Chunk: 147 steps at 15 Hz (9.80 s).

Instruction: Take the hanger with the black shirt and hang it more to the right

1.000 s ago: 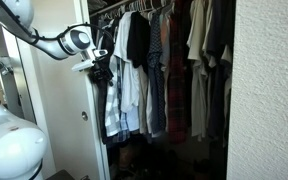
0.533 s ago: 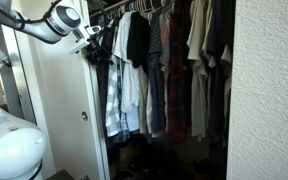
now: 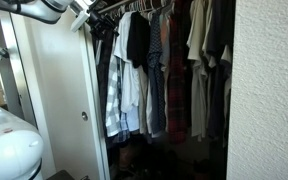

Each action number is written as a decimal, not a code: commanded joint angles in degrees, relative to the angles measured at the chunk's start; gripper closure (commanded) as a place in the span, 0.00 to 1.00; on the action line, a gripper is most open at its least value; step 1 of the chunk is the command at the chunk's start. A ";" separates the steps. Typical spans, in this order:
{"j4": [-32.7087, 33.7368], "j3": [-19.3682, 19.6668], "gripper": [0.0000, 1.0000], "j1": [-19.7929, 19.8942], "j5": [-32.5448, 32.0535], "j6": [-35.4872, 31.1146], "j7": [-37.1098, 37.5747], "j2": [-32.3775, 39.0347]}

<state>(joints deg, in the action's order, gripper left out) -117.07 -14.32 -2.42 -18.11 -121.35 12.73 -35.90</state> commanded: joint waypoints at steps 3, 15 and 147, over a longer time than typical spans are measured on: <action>10.05 0.32 0.00 2.96 -1.57 -0.86 -0.39 4.26; 31.41 0.72 0.00 6.67 -4.92 1.41 0.76 17.33; 26.38 2.77 0.96 2.10 -24.41 -14.95 24.46 18.75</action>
<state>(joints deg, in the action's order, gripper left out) -86.23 -11.87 -1.16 -41.82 -133.57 34.74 -13.40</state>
